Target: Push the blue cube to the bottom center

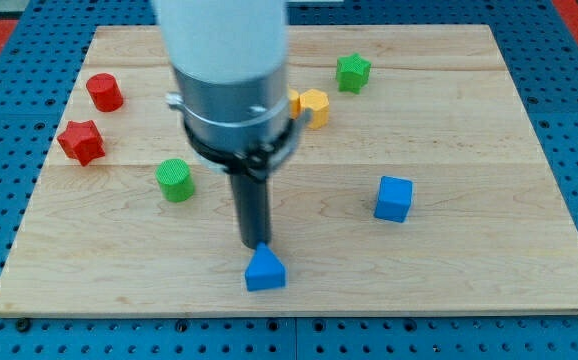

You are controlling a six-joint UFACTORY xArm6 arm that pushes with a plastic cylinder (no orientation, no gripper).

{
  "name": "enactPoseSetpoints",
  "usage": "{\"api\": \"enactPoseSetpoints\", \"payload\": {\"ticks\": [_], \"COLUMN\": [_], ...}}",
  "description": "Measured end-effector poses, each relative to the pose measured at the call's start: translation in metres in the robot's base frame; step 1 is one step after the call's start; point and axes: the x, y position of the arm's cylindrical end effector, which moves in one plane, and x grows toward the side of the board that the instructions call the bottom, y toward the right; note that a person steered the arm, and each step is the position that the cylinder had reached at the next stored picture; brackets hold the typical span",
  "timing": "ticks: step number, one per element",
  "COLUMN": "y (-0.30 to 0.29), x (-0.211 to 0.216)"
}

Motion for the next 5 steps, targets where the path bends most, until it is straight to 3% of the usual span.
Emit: {"api": "enactPoseSetpoints", "payload": {"ticks": [1, 2, 3, 4, 5], "y": [0.007, 0.038, 0.134, 0.139, 0.072], "x": [-0.038, -0.109, -0.109, -0.039, -0.02]}}
